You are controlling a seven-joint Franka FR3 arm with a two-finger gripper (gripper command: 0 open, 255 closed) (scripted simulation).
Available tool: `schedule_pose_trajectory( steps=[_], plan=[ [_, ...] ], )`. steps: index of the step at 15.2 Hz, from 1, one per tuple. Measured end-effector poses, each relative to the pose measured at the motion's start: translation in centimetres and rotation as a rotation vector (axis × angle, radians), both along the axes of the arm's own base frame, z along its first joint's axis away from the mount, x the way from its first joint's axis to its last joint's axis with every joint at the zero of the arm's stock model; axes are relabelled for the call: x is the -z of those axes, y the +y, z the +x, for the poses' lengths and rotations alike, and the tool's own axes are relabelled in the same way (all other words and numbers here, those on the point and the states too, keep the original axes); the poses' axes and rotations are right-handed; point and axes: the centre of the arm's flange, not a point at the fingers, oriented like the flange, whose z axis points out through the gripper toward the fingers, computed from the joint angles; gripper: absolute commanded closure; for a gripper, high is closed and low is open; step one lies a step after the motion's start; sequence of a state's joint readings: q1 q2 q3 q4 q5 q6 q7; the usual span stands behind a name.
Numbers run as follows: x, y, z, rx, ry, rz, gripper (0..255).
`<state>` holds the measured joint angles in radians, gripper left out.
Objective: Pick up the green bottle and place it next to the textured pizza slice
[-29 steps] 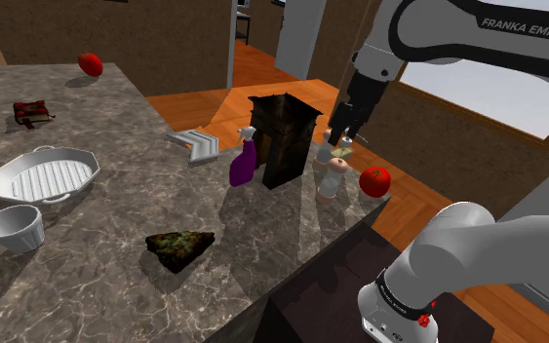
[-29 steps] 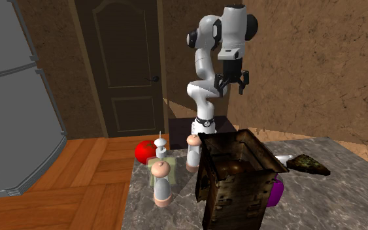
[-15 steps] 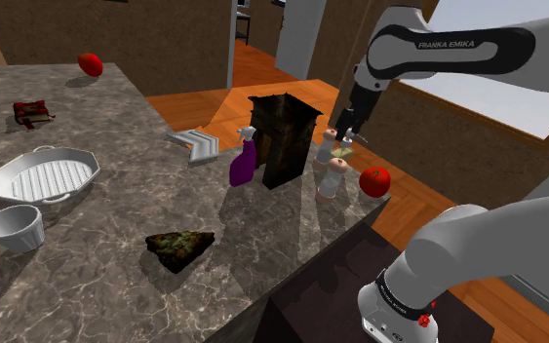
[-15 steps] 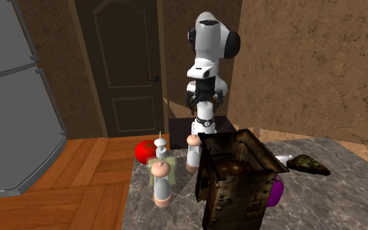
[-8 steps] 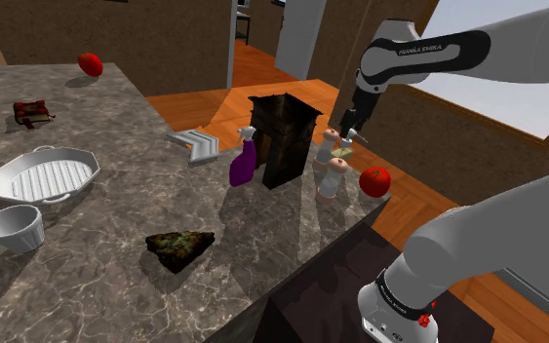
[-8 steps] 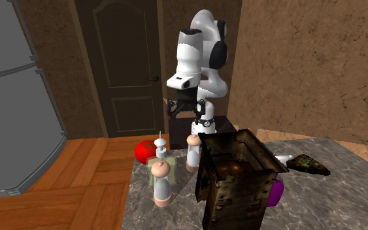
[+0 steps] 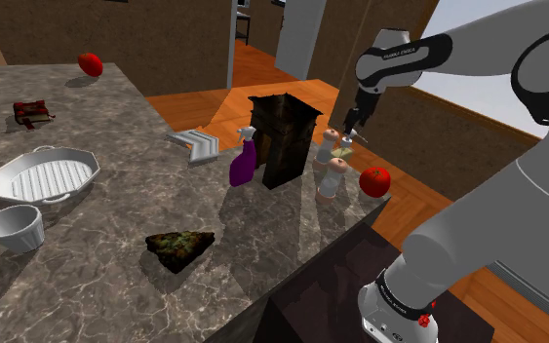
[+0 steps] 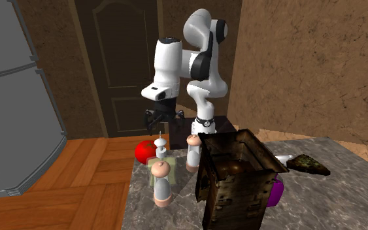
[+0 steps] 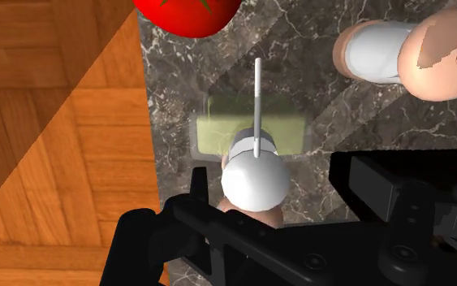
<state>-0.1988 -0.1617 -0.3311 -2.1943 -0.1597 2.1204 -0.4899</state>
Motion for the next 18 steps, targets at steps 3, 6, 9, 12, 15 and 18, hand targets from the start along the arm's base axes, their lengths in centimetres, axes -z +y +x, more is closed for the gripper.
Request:
schedule_pose_trajectory(
  steps=[3,6,9,12,15,18],
  plan=[
    [1.5,-1.1,0.6,0.001,0.0,-0.005,0],
    [3.2,-1.2,0.6,0.0,0.0,-0.006,0],
    [4.3,-1.5,0.7,0.0,0.0,-0.006,0],
    [4.5,-1.5,0.7,0.0,0.0,-0.007,0],
    [4.5,-1.5,0.7,0.0,0.0,-0.007,255],
    [4.5,-1.5,0.7,0.0,-0.001,-0.007,255]
  ],
)
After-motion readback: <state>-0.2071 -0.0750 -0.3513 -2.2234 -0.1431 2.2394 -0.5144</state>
